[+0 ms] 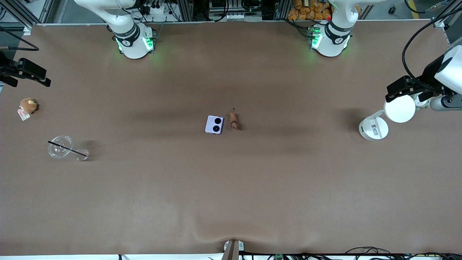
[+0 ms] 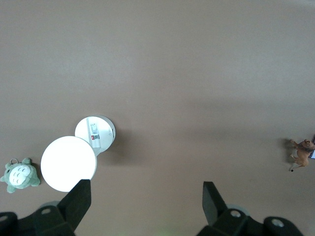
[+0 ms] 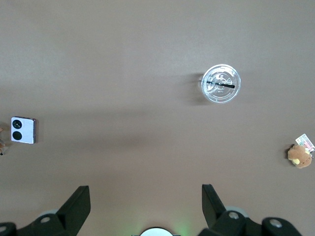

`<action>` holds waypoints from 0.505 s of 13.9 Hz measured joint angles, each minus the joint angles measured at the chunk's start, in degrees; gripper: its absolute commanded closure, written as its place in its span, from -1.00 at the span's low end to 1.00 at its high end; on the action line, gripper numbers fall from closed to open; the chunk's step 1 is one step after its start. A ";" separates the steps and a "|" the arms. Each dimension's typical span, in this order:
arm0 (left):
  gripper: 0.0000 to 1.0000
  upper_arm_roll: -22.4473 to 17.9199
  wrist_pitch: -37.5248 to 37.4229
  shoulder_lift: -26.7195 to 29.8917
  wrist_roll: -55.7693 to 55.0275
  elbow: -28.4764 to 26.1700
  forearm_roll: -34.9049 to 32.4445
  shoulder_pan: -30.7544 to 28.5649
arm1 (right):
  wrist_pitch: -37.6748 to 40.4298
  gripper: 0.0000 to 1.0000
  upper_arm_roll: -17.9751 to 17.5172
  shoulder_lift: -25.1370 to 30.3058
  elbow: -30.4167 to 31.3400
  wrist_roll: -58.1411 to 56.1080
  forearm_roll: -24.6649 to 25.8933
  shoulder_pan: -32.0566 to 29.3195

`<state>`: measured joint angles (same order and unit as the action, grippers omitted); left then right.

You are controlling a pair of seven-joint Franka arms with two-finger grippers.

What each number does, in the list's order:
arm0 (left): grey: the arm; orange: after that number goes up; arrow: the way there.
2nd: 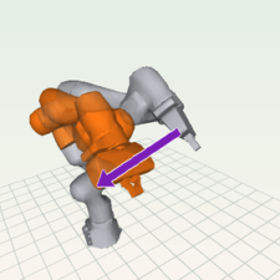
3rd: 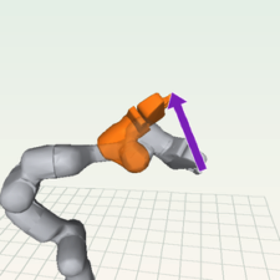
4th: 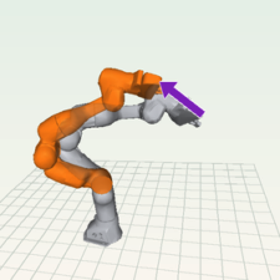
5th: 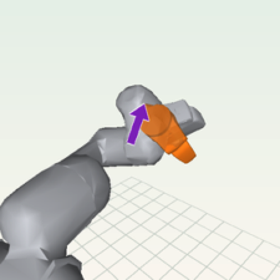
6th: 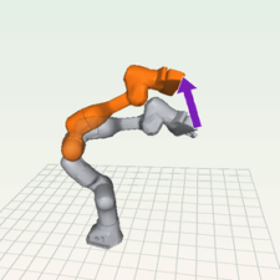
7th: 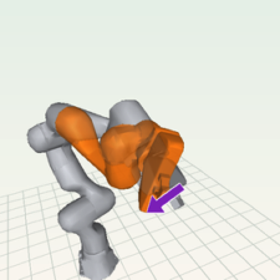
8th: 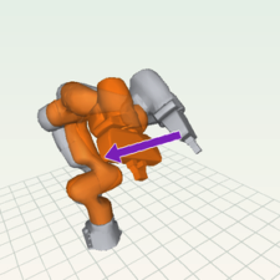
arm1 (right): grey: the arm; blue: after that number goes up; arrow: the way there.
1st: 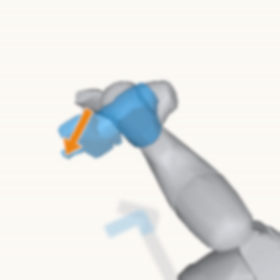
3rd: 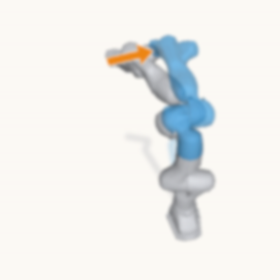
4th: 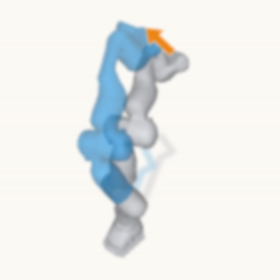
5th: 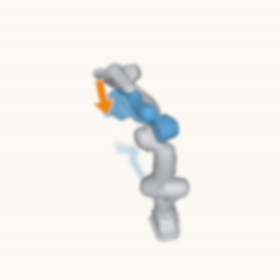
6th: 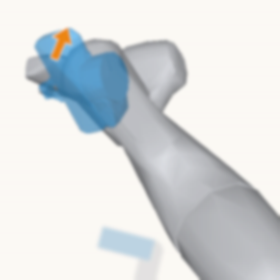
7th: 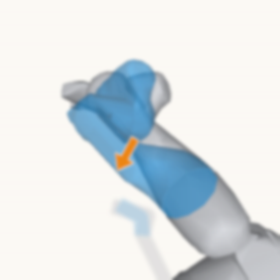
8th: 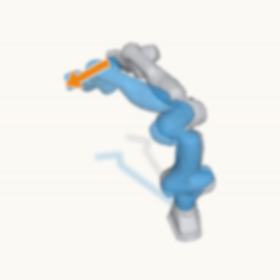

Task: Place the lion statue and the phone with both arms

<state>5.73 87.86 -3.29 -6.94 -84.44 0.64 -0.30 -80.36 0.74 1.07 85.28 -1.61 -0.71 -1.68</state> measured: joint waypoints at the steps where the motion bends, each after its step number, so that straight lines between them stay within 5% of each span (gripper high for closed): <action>1: -1.00 0.00 0.00 0.00 0.01 0.00 0.00 0.00 | -0.03 -1.00 -0.03 0.00 0.00 0.00 0.00 0.00; 7: -1.00 0.09 -0.07 -0.18 0.06 -0.22 0.00 0.26 | -0.66 -1.00 -0.07 0.00 -0.29 0.00 0.05 -0.15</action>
<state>5.81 87.79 -3.47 -6.88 -84.66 0.63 -0.04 -81.02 0.67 1.07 85.00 -1.61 -0.66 -1.83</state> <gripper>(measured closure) 0.000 0.000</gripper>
